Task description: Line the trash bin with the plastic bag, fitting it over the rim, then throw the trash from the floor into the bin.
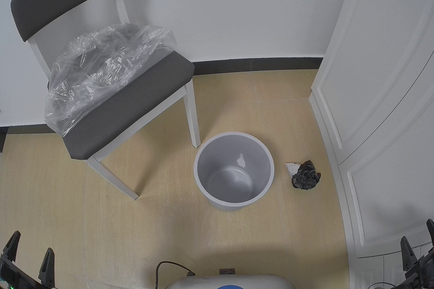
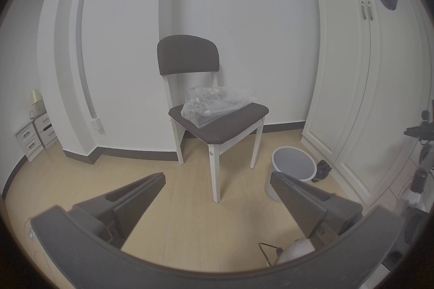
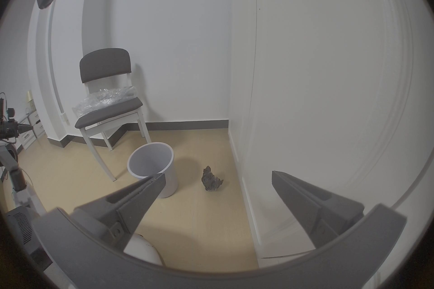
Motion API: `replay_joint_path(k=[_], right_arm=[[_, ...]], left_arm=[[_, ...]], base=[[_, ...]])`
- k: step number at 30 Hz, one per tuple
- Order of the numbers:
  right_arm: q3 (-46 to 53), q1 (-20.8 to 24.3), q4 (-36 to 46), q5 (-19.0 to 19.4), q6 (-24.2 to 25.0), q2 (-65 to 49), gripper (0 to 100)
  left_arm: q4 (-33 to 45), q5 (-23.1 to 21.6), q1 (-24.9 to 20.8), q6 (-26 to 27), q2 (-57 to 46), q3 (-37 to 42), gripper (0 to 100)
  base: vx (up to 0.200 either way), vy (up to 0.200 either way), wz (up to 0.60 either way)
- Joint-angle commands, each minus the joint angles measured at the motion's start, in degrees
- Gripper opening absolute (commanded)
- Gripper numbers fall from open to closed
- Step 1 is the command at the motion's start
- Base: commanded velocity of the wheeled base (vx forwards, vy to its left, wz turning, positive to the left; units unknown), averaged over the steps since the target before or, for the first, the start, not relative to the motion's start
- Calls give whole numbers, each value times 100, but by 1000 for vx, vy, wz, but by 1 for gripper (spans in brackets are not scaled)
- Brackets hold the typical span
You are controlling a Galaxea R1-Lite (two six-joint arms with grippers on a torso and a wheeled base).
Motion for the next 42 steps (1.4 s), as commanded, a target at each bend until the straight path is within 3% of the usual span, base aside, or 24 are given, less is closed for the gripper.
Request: replay_joint_path(k=[1, 23, 26, 29, 34, 36, 37, 39, 40, 42], right_arm=[[92, 0, -7, 3, -41, -93, 100], [101, 0, -42, -23, -50, -93, 100], [101, 0, -42, -14, -85, -93, 100], [101, 0, -42, -6, -103, -93, 100], [101, 0, -60, 21, -85, -93, 100], [-39, 9, -156, 21, -33, -93, 100], [-866, 53, -323, 170, 380, -31, 100], [-954, 53, -323, 188, 433, -14, 100], [-1771, 53, 485, 504, 521, 549, 100], [-1806, 18, 564, 530, -182, 997, 100]], left_arm=[[-5, -73, 1, 58, -93, 99, 100], [-216, 15, 10, -126, -93, 46, 100], [-1112, -310, -17, -416, -14, -657, 100], [-884, -574, -17, -311, -14, -807, 100], [-620, -617, -17, -91, -14, -824, 100], [-620, -626, -17, -91, -5, -789, 100], [-620, -626, -17, -56, -5, -745, 100], [-620, -626, -8, -47, -14, -745, 100], [-620, -661, -8, 6, 13, -754, 100], [-620, -749, -8, 32, 48, -789, 100]], base=[[0, 0, 0], [0, 0, 0], [0, 0, 0], [0, 0, 0], [0, 0, 0], [0, 0, 0], [0, 0, 0], [0, 0, 0], [0, 0, 0], [0, 0, 0]])
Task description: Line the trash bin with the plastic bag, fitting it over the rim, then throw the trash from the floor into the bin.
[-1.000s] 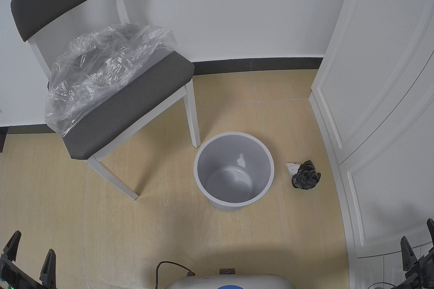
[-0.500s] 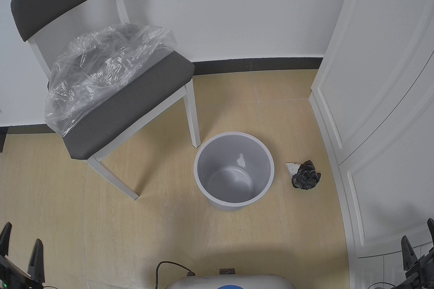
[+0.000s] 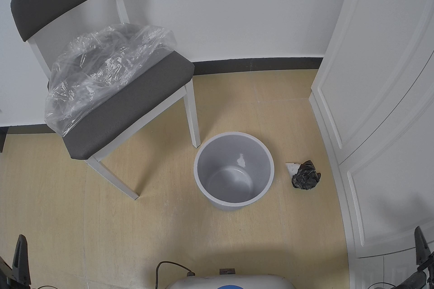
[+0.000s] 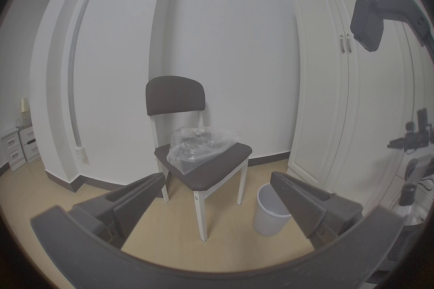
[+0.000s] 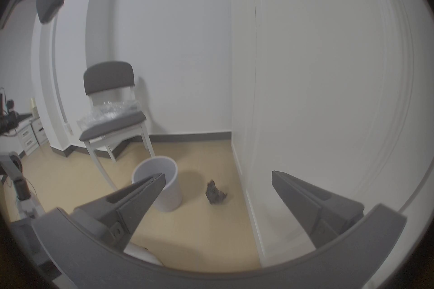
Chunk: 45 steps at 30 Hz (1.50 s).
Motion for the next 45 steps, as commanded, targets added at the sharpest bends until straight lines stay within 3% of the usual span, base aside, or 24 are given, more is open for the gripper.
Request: replay_joint_path(k=[1, 4, 8, 11, 14, 22, 27, 30, 33, 45], right_arm=[[-1315, 22, 576, 371, -516, 1170, 100], [-1438, 39, 49, 424, -542, 1758, 100], [-1939, 101, -1120, 538, -630, 3323, 100], [-2026, 382, -2421, 485, -779, 4316, 100], [-2018, 725, -3071, 310, -700, 4870, 100], [-2070, 1208, -3054, 204, 398, 5002, 100], [-2026, 1226, -3054, 213, 425, 5063, 100], [-1991, 1226, -3054, 230, 425, 5028, 100], [-1991, 1226, -3054, 239, 434, 5028, 100], [-1974, 1226, -3089, 239, 539, 5230, 100]], left_arm=[[1, -136, 3, 81, 92, -33, 100], [1, -136, 12, 98, 470, -217, 100], [-52, -127, -6, 432, 1982, -903, 100], [-70, -92, 21, 608, 3080, -1386, 100], [-78, -48, 47, 959, 3783, -1641, 100], [-78, 611, 65, 1715, 4820, -1843, 100], [-78, 893, 223, 1909, 5330, -1975, 100], [-96, 1024, 460, 2638, 5858, -2230, 100], [-245, 1060, 645, 3034, 6332, -2379, 100], [-1854, 1411, 733, 3209, 7782, -2423, 100]], base=[[0, 0, 0], [0, 0, 0], [0, 0, 0], [0, 0, 0], [0, 0, 0], [0, 0, 0], [0, 0, 0], [0, 0, 0], [0, 0, 0], [0, 0, 0]])
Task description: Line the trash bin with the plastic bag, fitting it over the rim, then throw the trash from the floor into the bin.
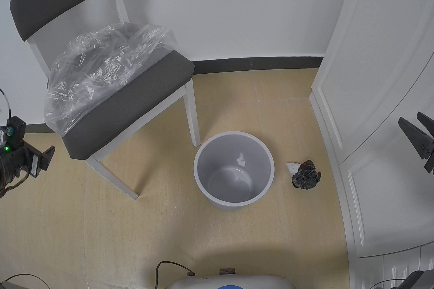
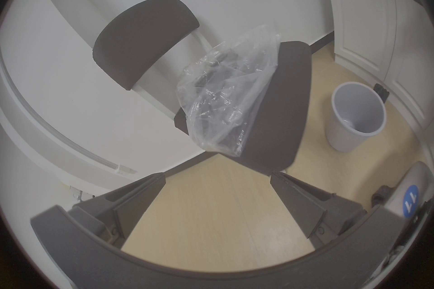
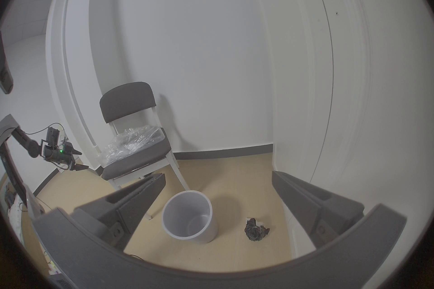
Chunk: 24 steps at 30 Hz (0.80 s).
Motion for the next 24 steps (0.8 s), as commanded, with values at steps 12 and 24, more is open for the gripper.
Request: replay_joint_path(k=[12, 24], right_arm=[[-28, -1, -69, 15, 225, 164, 100], [-28, -1, -69, 15, 225, 164, 100]], left_arm=[[-1427, 389, 55, 278, 2063, -539, 100], [-2051, 424, 328, 278, 2318, -785, 100]], base=[[0, 0, 0], [0, 0, 0]])
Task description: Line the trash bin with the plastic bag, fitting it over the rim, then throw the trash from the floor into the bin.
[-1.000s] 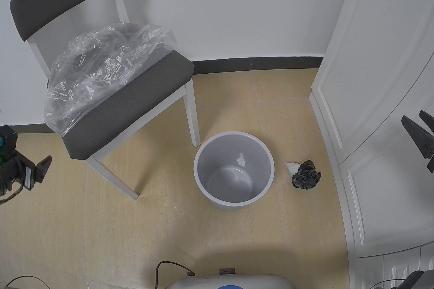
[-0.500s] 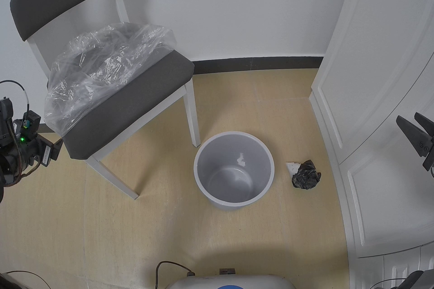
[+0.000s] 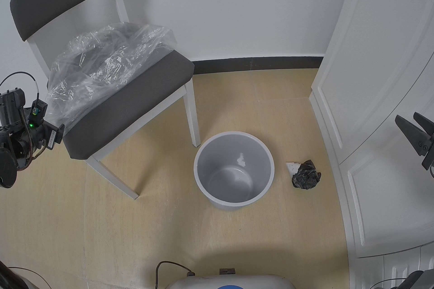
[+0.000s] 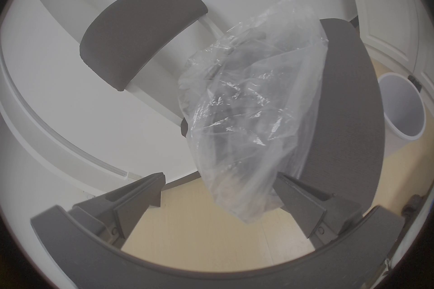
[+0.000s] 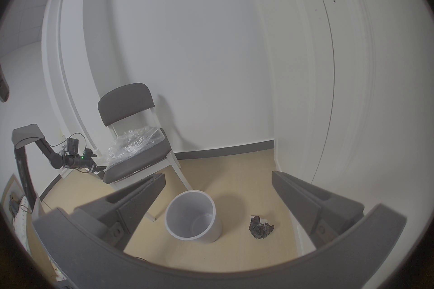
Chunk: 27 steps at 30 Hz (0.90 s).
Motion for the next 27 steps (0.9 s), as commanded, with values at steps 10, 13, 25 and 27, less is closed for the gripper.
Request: replay_joint_path(k=[10, 13, 25, 27], right_arm=[[3, -10, -5, 2, 0, -31, 100], [3, -10, -5, 2, 0, -31, 100], [-6, -18, -14, 2, 0, -31, 100], [-6, -18, -14, 2, 0, -31, 100]], left_arm=[[-732, 15, 239, 1, 451, -241, 100], [-978, 111, 204, 10, 565, -206, 100], [-1066, 120, 168, 1, 512, -188, 100], [-1066, 111, 168, 1, 504, -188, 100]], base=[[0, 0, 0], [0, 0, 0], [0, 0, 0], [0, 0, 0]])
